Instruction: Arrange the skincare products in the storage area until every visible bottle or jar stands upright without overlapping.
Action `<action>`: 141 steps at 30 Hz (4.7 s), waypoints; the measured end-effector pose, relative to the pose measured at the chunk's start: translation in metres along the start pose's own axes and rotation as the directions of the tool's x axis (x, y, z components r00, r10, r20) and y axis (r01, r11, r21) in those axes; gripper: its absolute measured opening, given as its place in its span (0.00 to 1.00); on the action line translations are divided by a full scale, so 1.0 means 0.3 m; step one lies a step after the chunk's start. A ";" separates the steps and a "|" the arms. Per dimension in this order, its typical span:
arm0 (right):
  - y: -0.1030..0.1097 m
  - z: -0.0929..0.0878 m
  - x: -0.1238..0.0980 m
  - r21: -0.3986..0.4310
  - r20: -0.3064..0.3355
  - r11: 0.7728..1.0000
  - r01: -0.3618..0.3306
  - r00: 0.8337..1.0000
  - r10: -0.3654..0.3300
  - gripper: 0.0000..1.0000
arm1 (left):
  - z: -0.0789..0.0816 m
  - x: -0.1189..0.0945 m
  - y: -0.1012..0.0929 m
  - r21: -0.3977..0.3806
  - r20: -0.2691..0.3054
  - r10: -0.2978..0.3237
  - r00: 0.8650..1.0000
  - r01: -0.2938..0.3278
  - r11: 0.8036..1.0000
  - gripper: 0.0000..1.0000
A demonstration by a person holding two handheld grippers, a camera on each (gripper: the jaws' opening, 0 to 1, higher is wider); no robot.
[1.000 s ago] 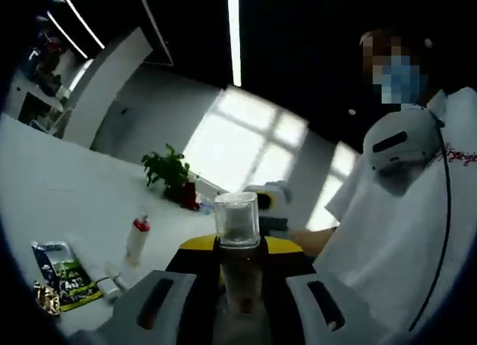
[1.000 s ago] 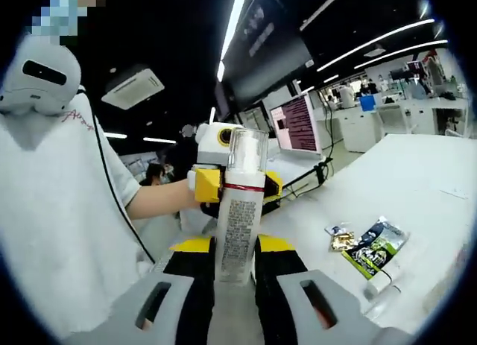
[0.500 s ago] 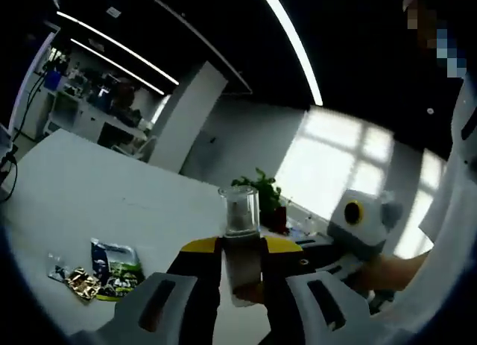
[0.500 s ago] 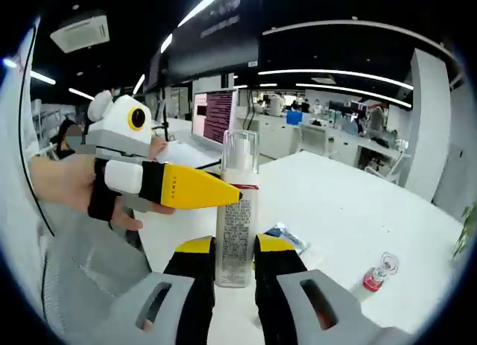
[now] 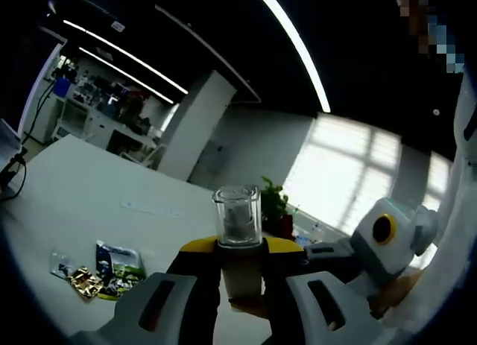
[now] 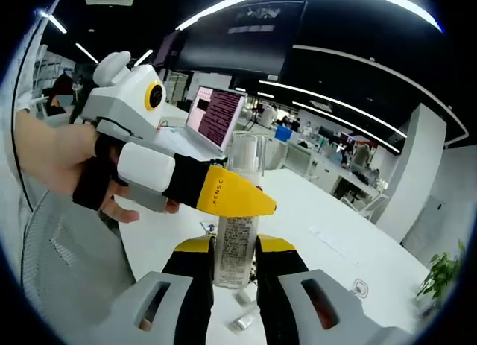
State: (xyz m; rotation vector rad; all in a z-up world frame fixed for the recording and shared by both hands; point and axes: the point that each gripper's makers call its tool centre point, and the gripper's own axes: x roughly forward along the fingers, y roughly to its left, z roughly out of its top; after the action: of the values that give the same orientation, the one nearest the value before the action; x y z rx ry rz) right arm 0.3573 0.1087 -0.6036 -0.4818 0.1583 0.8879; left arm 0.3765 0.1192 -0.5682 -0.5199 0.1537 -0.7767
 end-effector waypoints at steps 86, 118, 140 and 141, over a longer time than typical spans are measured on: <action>-0.022 -0.120 -0.233 0.034 0.037 0.935 -0.352 0.936 0.351 0.23 | -0.221 0.139 -0.379 0.378 -0.581 -0.408 0.705 0.677 0.631 0.15; -0.157 -0.558 -0.133 0.118 -0.038 0.937 -0.328 0.942 0.334 0.21 | -0.565 0.382 -0.182 0.274 -0.713 -0.354 0.606 0.705 0.654 0.15; -0.205 -0.803 0.016 0.149 -0.112 0.940 -0.307 0.939 0.325 0.22 | -0.751 0.496 0.017 0.256 -0.780 -0.287 0.555 0.702 0.664 0.15; -0.205 -0.810 0.018 0.149 -0.114 0.940 -0.306 0.939 0.324 0.22 | -0.755 0.498 0.019 0.256 -0.782 -0.286 0.554 0.704 0.663 0.15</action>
State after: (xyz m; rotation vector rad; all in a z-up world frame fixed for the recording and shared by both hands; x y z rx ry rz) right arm 0.4240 -0.0335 -0.7989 -0.4014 0.4268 1.1513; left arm 0.4139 -0.0706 -0.7584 0.3579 0.4688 -1.5497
